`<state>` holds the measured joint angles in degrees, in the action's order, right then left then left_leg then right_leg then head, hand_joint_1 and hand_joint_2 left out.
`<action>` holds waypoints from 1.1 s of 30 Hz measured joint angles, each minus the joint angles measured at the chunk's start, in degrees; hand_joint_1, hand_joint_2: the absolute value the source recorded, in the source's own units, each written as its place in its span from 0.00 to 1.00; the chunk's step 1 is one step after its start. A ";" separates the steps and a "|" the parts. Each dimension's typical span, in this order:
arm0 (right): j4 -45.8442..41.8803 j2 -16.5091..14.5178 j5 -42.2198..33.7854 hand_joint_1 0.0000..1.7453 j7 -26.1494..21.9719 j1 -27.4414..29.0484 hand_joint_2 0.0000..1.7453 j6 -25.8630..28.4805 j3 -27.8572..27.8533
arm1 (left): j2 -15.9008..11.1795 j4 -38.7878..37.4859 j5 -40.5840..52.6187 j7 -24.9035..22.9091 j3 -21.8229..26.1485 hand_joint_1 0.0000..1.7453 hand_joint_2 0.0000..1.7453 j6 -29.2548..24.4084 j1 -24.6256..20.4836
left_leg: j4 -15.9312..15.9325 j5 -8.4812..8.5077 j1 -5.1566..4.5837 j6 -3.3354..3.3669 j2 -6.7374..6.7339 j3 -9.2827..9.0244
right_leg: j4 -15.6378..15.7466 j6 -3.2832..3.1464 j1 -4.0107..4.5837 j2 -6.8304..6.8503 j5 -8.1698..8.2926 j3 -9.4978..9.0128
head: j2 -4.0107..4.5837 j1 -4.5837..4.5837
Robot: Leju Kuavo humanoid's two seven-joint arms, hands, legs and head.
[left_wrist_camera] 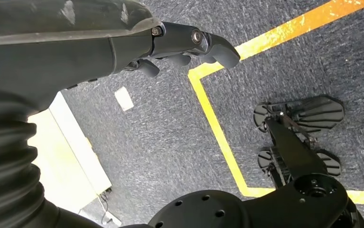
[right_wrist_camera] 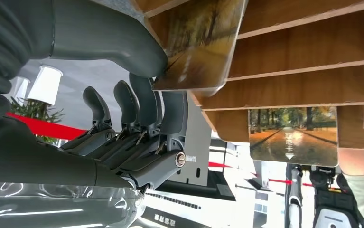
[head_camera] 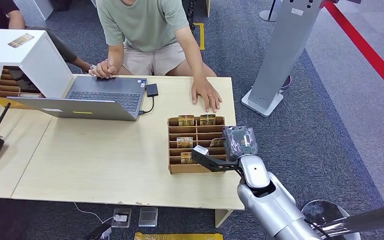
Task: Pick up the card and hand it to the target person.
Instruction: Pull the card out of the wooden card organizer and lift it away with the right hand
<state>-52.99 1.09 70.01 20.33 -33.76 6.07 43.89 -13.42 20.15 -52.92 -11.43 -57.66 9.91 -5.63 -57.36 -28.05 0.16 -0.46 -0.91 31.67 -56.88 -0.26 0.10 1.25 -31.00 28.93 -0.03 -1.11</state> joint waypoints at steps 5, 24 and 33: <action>-0.02 0.27 0.22 0.77 0.07 0.41 1.00 0.08 -0.44 | 0.00 0.00 0.42 -0.40 0.00 0.00 1.00 0.13 -0.31 | 0.00 0.00 0.00 0.00 0.00 0.01 | 0.00 0.00 0.00 0.00 0.00 0.00 | 0.01 0.01; -0.34 0.42 0.13 0.78 -0.18 0.73 1.00 0.08 -1.27 | -0.02 -0.02 0.48 0.19 0.00 0.00 1.00 0.21 -0.26 | 0.00 0.00 0.00 0.00 0.00 0.04 | 0.00 0.00 0.00 0.00 0.00 0.02 | 0.01 0.01; -3.75 0.61 -0.56 0.81 -0.65 0.73 1.00 0.00 -1.52 | -0.17 -0.03 0.48 0.50 0.00 0.00 1.00 0.21 0.06 | 0.00 0.00 0.00 0.00 0.00 0.05 | 0.00 0.00 0.00 0.00 0.00 0.02 | 0.01 0.01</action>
<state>-56.74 1.70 69.45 19.68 -33.03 6.07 42.37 -13.59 20.12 -52.43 -10.93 -57.66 10.12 -5.57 -57.36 -28.05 0.16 -0.46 -0.90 31.72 -56.89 -0.26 0.10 1.25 -31.00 28.95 -0.02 -1.10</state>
